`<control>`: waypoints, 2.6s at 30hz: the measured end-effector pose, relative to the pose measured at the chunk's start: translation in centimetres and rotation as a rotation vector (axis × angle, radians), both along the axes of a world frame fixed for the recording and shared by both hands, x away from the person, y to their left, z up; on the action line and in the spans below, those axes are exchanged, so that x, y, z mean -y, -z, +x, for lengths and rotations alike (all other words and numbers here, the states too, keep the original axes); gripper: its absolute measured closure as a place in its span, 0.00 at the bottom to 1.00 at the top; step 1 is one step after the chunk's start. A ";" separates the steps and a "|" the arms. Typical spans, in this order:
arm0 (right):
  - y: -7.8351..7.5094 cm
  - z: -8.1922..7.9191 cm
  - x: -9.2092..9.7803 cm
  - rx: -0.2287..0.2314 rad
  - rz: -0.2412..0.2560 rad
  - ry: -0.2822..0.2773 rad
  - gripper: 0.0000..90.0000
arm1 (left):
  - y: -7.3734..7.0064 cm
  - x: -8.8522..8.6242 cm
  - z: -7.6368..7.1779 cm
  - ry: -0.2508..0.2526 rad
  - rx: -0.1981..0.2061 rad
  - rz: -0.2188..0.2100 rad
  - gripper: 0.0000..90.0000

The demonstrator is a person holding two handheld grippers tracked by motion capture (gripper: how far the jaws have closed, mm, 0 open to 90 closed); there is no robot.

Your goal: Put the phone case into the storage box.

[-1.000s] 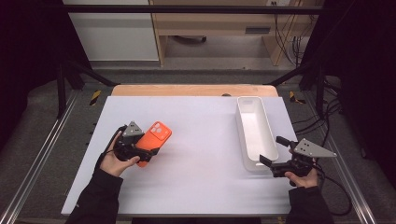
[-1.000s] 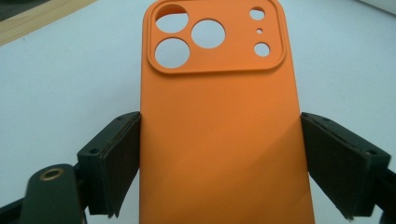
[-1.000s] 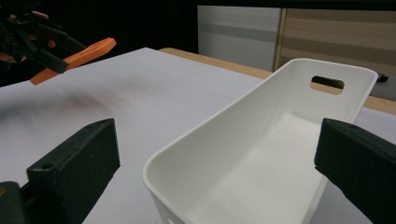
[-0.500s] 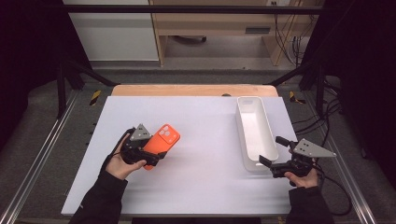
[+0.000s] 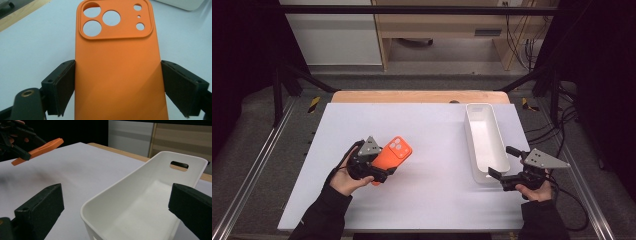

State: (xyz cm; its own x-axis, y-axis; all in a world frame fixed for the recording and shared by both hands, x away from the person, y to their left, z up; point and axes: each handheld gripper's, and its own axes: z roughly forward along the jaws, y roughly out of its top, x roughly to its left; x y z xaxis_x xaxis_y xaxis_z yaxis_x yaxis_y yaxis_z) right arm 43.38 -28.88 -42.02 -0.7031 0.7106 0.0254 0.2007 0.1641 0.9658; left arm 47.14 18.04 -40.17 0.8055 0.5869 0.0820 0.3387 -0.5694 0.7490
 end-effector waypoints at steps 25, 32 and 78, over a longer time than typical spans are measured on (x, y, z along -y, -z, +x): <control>-1.0 -0.2 -2.6 0.016 -0.079 -0.077 0.00 | 0.2 2.6 -1.2 0.100 0.009 0.024 0.17; -1.4 -0.3 -3.8 0.022 -0.093 -0.114 0.01 | 0.2 3.4 -1.5 0.130 0.011 0.031 0.17; -1.0 -0.6 -8.6 0.015 -0.207 -0.264 0.01 | 0.5 6.0 -2.9 0.247 0.030 0.055 0.17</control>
